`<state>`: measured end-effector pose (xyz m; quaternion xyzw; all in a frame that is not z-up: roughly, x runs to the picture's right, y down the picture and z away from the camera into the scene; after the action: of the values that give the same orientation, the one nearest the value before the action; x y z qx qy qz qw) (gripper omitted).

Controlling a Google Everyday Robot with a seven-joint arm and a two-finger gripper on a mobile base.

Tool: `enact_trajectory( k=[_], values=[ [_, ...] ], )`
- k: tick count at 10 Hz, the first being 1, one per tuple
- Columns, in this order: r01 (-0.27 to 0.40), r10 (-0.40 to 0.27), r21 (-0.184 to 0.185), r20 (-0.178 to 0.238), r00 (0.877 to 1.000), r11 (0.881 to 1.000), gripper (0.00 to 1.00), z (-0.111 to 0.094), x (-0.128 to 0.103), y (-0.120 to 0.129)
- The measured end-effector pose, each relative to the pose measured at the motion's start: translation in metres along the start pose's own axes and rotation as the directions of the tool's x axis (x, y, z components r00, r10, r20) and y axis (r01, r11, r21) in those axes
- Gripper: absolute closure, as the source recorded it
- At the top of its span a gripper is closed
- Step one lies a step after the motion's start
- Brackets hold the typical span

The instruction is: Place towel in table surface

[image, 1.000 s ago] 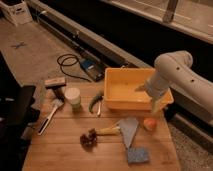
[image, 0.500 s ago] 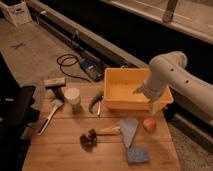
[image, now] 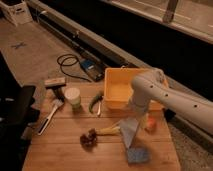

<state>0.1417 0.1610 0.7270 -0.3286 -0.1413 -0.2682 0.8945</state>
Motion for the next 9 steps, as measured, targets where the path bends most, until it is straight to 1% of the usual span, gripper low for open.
enact_trajectory(
  k=[1,2,6,7,8,9],
  values=[
    [-0.009,0.009,0.014,0.0,1.0,1.0,0.2,0.012,-0.007,0.001],
    [-0.019,0.019,0.023,-0.002,1.0,1.0,0.2,0.017,-0.008,0.003],
    [-0.016,0.016,0.026,0.0,1.0,1.0,0.2,0.019,-0.01,0.001],
    [-0.024,0.023,0.027,0.009,1.0,0.999,0.2,0.02,-0.009,0.0],
    [-0.035,0.034,0.025,0.026,0.999,0.999,0.2,0.026,-0.006,0.001],
    [-0.052,0.051,0.019,0.049,0.997,0.998,0.2,0.036,0.0,0.003]
  ],
)
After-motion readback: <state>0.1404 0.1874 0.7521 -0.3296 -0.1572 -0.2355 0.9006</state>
